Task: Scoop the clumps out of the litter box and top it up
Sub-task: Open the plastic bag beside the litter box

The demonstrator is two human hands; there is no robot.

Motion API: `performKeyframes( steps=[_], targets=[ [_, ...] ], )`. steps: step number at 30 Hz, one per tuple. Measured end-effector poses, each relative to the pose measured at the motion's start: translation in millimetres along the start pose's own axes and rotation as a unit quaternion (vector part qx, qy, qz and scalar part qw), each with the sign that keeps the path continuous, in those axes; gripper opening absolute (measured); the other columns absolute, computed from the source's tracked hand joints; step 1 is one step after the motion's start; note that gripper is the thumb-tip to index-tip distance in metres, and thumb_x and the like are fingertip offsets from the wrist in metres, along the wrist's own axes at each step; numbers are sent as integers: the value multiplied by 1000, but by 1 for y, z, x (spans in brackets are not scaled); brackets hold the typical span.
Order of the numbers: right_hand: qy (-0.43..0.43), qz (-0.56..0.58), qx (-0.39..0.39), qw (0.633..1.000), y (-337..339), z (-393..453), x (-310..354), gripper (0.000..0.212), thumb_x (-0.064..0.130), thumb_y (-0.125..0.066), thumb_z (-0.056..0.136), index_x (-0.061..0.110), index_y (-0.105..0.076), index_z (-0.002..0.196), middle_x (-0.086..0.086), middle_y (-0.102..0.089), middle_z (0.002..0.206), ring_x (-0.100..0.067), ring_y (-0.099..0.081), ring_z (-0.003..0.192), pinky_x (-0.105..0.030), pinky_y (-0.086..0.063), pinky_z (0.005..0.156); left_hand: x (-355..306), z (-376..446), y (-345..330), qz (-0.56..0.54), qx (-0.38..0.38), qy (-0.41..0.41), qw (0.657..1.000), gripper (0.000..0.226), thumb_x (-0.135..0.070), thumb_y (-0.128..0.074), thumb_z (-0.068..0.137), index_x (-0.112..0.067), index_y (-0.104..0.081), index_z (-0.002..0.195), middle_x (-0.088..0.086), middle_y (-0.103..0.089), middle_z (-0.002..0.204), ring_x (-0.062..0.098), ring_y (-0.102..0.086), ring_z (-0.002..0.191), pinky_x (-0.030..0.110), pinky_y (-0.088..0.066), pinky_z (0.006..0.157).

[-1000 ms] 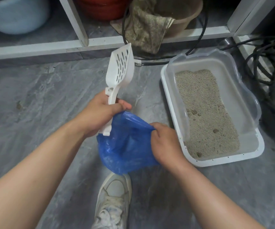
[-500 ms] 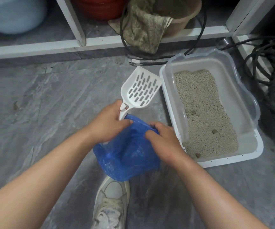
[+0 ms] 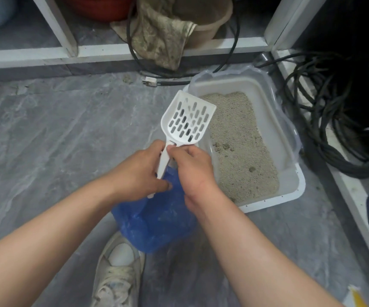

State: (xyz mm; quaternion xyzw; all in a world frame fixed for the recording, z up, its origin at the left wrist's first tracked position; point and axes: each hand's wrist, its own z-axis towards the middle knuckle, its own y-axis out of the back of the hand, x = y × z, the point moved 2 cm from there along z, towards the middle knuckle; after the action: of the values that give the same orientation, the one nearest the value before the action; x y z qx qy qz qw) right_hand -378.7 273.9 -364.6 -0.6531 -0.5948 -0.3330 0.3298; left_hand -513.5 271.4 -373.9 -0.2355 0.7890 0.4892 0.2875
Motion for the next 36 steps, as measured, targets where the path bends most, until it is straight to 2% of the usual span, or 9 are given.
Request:
performKeyframes(
  steps=[4,7,13,21,24,27,29,33,36],
  targets=[
    [30,57,-22,998,18,0,13,15,15,-59,88,0,-64,87,-9,-62,77,-21,-60,75,-41,-52,73,-15,1,-5,-20,20,-16,999,67,-42,-91,60,-43,-48,111,-23,-65,91,-7,-61,81,14,-47,66],
    [31,120,-24,992,42,1,23,16,7,-49,94,8,-59,81,-17,-62,81,-28,-64,75,-35,-52,65,-17,2,-10,0,30,-16,999,68,-56,-88,53,-44,-53,109,-20,-66,98,-2,-62,90,26,-52,79],
    [-14,191,-59,980,97,12,24,16,17,-46,92,4,-55,93,-9,-55,65,-20,-53,49,-31,-46,51,-11,5,-21,11,45,-12,999,38,-25,-79,83,-32,-60,115,-14,-67,99,8,-63,94,33,-50,90],
    [-126,-137,-53,981,167,9,0,3,-3,-59,88,-1,-59,90,-17,-52,62,-21,-47,44,-31,-45,44,-10,9,-23,15,-1,-21,1000,13,-19,-64,93,-31,-67,95,-13,-69,86,5,-61,77,27,-46,72],
    [-118,-228,-75,963,173,17,-12,5,-2,-61,84,0,-61,80,-14,-59,57,-24,-53,48,-45,-52,55,-8,9,-25,14,-6,-17,1000,12,-20,-63,94,-32,-67,92,-13,-69,85,5,-61,77,28,-46,71],
    [-97,-404,-84,906,173,27,-18,14,22,-67,83,10,-64,77,-5,-69,70,-26,-67,69,-40,-57,65,-9,8,-25,5,-14,-18,1000,12,-21,-63,95,-31,-68,92,-15,-69,86,0,-61,77,25,-43,70],
    [-87,-484,-76,867,171,31,-20,20,32,-69,85,13,-61,82,-4,-66,81,-26,-63,79,-28,-44,60,-10,7,-25,-3,-20,-14,1000,10,-22,-63,95,-31,-68,94,-15,-69,88,1,-62,81,25,-46,72],
    [-67,-598,-110,791,169,37,-26,39,43,-68,81,15,-60,107,-12,-63,114,-33,-58,104,-34,-47,79,-7,5,-23,-40,-47,2,998,9,-23,-63,96,-28,-70,94,-14,-70,91,2,-64,86,22,-49,76],
    [110,-557,-218,794,156,27,-11,43,32,-65,83,9,-55,119,-15,-51,120,-37,-50,112,-44,-44,94,1,8,-19,-57,-84,8,995,7,-20,-64,95,-23,-71,95,-11,-71,89,4,-64,84,23,-48,77]
  ],
)
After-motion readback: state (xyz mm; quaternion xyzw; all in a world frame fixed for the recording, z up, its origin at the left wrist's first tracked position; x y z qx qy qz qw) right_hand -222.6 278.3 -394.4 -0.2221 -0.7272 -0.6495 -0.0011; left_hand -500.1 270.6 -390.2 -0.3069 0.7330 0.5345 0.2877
